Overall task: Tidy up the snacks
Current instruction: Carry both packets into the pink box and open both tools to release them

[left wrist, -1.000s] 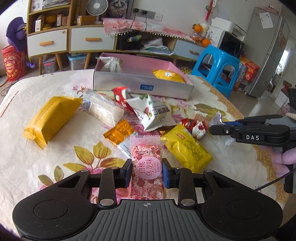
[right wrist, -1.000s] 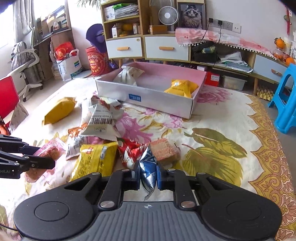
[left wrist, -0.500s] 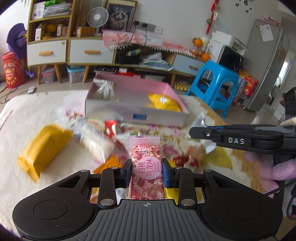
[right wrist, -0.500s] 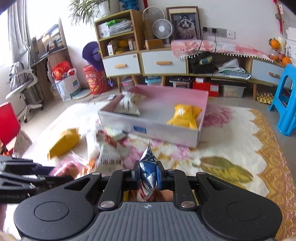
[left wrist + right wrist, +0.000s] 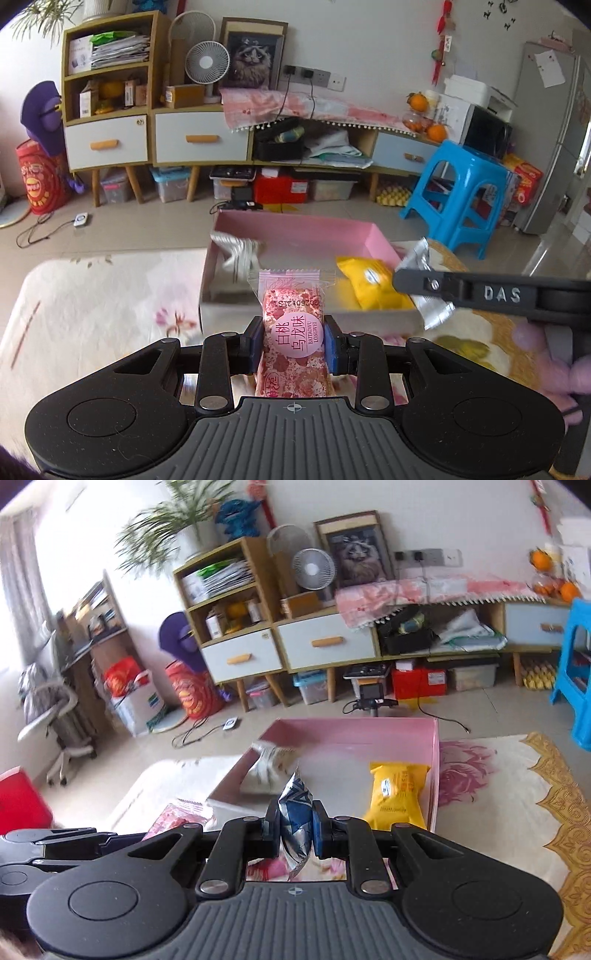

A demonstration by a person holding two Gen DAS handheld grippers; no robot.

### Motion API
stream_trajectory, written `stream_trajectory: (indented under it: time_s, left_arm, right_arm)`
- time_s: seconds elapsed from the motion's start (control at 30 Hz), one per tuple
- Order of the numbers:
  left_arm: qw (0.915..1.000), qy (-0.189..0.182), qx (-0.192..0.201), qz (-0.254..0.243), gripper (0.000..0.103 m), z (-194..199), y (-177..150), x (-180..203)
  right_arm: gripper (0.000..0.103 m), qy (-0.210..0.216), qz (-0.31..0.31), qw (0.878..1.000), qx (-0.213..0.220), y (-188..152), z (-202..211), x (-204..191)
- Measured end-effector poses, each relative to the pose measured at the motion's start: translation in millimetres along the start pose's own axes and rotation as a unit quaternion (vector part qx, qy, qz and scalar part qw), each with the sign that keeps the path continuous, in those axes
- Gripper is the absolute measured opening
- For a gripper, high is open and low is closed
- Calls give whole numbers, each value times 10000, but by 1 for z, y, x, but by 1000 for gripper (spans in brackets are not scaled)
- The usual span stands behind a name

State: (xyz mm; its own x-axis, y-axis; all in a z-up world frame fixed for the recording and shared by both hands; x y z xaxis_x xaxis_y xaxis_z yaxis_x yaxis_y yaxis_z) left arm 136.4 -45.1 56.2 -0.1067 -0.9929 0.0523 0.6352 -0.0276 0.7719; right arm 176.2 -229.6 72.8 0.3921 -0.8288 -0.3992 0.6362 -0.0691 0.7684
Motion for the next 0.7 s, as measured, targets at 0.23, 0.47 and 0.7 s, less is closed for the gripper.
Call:
stream_trajectory:
  time_s: [0.23,0.47,0.7]
  left_arm:
    - [9987,165,-430,241,30,-47,25,-3]
    - [9972,310,-550,408,30,-87,44,1]
    - [9959,538,-606,408,30,-118,50,11]
  right_arm:
    - [7,139,-877,9960,0,5,-24,30]
    - [8,533,-1727,9835,89,9,-38,53]
    - [9,268,-1916,9811,-22,0,-46,68]
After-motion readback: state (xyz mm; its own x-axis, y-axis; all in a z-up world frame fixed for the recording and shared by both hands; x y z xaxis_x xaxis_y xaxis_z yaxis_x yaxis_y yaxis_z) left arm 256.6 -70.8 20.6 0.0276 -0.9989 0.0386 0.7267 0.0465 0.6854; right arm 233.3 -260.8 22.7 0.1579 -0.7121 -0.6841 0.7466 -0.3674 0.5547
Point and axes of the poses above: each gripper's, at about its wrist camera, not at the fingertips, and z roughly against the way its jaws point, x to its right, y to its top, the point moved 4 cm from there along -z, roughly the way its jaws point, and after that the axes turned 8 degrees about y, right-handed, at the moved point
